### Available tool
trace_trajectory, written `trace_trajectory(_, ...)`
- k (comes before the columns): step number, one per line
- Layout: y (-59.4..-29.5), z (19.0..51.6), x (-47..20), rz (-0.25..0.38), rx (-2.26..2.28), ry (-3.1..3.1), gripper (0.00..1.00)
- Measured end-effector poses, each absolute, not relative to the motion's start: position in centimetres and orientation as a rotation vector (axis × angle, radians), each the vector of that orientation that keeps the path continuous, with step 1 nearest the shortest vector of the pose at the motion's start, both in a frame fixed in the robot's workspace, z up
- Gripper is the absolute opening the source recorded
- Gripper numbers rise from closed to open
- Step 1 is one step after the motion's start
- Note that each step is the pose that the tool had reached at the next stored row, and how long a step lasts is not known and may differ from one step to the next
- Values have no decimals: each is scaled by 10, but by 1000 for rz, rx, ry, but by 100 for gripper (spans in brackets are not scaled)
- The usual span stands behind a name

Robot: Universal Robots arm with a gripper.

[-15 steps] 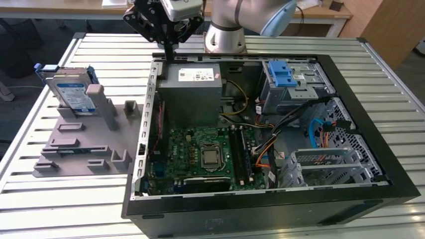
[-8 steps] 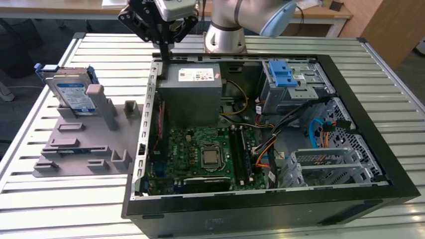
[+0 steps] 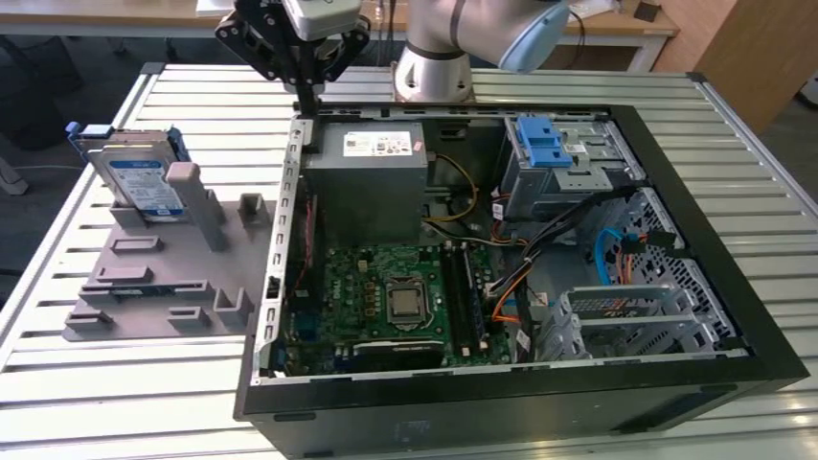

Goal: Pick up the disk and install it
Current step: 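Reach for the disk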

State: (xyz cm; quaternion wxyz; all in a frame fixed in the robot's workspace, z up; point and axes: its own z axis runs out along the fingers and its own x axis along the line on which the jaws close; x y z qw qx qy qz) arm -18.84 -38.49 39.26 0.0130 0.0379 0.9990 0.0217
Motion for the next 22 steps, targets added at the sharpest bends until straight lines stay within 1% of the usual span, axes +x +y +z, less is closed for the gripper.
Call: trace_trajectory(22, -381, 392, -211, 68, 118, 3113, 11)
